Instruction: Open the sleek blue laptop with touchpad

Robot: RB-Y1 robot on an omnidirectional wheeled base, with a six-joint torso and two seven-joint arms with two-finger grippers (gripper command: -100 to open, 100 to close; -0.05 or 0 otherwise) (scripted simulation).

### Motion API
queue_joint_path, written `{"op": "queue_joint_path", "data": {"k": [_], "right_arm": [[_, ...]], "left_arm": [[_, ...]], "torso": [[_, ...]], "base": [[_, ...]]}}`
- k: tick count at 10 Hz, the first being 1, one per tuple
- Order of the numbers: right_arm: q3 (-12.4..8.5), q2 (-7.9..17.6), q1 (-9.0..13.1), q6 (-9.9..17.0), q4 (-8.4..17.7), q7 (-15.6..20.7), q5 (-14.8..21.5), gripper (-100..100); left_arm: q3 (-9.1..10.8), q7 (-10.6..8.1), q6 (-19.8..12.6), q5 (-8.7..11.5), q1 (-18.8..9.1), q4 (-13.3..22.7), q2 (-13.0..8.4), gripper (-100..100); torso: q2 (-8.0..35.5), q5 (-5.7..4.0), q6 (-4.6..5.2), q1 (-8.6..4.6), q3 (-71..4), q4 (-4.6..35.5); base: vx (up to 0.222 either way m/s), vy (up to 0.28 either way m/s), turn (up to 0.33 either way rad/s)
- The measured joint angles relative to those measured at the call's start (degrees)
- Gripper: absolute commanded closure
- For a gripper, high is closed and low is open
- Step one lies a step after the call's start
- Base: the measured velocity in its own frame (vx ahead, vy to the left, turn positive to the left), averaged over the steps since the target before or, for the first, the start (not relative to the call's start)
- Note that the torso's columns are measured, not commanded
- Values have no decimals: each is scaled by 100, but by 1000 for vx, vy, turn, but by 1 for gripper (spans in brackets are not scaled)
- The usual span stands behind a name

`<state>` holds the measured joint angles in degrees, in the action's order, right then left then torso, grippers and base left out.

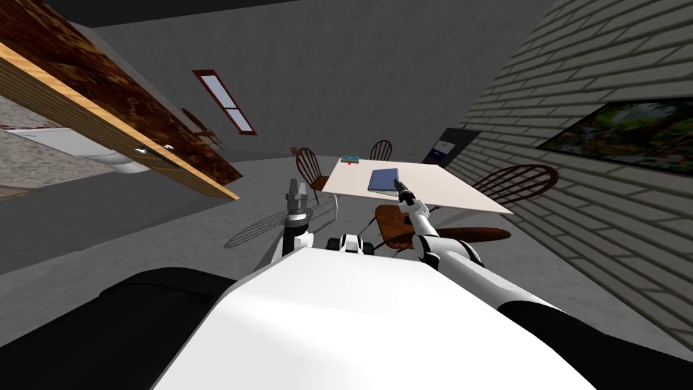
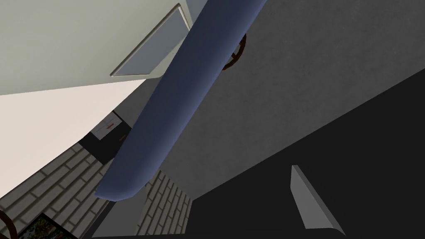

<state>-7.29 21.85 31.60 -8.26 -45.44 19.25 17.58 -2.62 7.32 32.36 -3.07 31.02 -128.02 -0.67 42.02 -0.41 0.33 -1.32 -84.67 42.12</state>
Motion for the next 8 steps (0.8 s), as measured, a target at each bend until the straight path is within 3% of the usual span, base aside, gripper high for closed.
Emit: {"op": "queue_joint_path", "data": {"k": [1, 2, 4, 6, 7, 8], "right_arm": [[0, -89, 126, 34, 61, 91, 24, -100], [-58, -123, 355, -67, 359, 167, 44, -100], [-24, -96, 625, -66, 657, 152, 36, -100], [-38, -263, 1107, -70, 1220, 369, 98, -100], [43, -301, 1176, 56, 1110, 360, 97, -100], [17, -324, 1283, 81, 1194, 374, 106, -100]], "left_arm": [[0, 0, 0, 0, 0, 0, 0, 0], [0, 0, 0, 0, 0, 0, 0, 0], [-1, 0, 0, 0, 0, 0, 1, 0], [0, 0, 0, 0, -1, 1, 0, 0], [-1, 0, 0, 0, 0, 0, 1, 0], [-1, 0, 0, 0, 0, 0, 1, 0]], "torso": [[23, 2, 7, 0, 15, 9], [15, 16, 3, 22, 7, 16], [-5, 27, -8, 59, -9, 9], [37, 30, -19, 85, 17, 22], [30, 41, -16, 111, 12, 22], [23, 45, -17, 119, 6, 21]], "base": [[-50, -35, 0], [-15, -18, -11], [-52, -45, -43], [-72, -55, 18], [-16, -16, -38], [2, 1, -15]]}}
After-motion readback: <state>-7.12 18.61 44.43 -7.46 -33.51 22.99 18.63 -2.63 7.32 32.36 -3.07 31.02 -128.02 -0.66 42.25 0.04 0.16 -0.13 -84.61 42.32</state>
